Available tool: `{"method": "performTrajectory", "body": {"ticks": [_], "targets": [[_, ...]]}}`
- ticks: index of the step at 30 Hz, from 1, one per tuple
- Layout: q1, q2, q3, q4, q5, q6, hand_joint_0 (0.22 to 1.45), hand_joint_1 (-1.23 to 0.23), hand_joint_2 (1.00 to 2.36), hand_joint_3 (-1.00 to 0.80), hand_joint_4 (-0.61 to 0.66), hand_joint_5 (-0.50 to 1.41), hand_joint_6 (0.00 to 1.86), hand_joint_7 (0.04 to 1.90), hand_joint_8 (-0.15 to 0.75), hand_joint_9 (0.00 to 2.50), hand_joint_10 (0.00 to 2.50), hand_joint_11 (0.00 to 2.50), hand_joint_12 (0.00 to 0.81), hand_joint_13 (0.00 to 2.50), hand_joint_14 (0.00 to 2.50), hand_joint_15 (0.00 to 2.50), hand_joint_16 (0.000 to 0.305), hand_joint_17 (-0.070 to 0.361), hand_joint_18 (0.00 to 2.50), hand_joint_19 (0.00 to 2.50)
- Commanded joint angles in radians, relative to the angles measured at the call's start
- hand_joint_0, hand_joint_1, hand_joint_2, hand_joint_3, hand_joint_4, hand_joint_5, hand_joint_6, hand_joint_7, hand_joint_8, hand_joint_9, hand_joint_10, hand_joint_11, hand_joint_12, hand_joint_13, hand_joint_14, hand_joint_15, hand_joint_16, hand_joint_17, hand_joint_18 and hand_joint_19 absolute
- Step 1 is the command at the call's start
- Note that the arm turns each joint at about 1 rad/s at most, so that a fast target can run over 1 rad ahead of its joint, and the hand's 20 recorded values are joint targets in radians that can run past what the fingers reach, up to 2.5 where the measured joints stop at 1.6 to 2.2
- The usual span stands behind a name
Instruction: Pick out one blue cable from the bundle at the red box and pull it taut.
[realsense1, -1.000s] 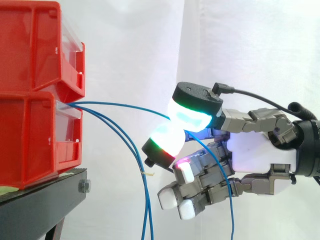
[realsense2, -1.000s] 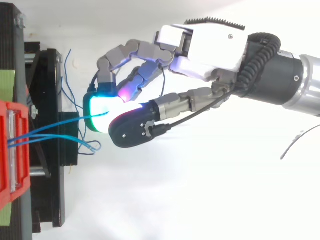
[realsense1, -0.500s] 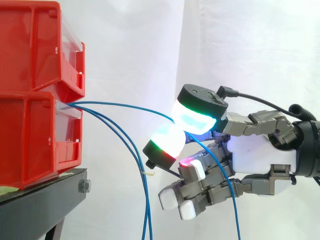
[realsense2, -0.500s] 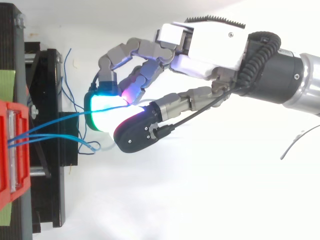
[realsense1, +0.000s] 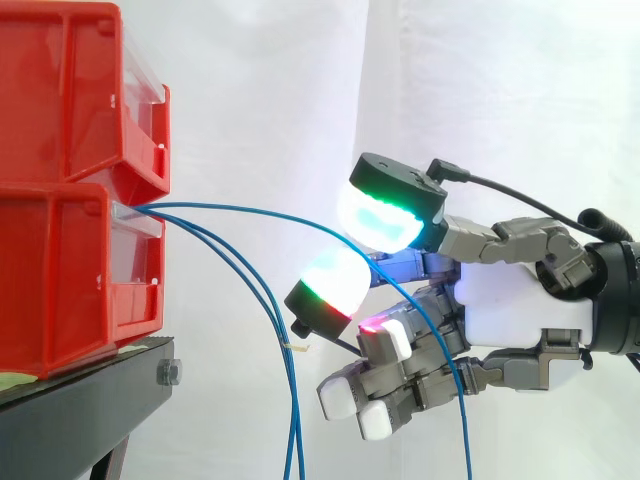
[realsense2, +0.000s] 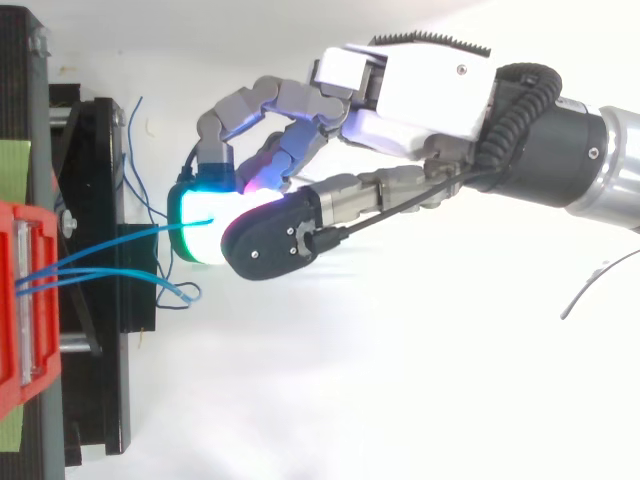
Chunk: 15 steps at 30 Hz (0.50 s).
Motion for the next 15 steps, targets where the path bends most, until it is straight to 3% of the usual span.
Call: {"method": "performTrajectory", "body": {"ticks": [1, 7, 15], "targets": [[-0.001, 0.000, 0.000, 0.000, 0.000, 0.000, 0.61, -0.49, 1.00, -0.50, 0.12, -0.18, 0.84, 1.03, 0.274, 1.14, 0.03, 0.89, 0.364, 0.83, 0.02, 0.49, 0.063, 0.142, 0.63, 0.69], [-0.001, 0.000, 0.000, 0.000, 0.001, 0.000, 0.61, -0.64, 1.02, -0.27, 0.09, -0.18, 0.85, 1.09, 0.275, 1.12, 0.03, 0.89, 0.368, 0.83, 0.02, 0.50, 0.064, 0.143, 0.62, 0.69], [0.001, 0.000, 0.000, 0.000, 0.001, 0.000, 0.60, -0.71, 1.02, -0.14, 0.06, -0.18, 0.87, 1.08, 0.280, 1.11, 0.03, 0.89, 0.367, 0.83, 0.02, 0.50, 0.063, 0.143, 0.62, 0.69]]}}
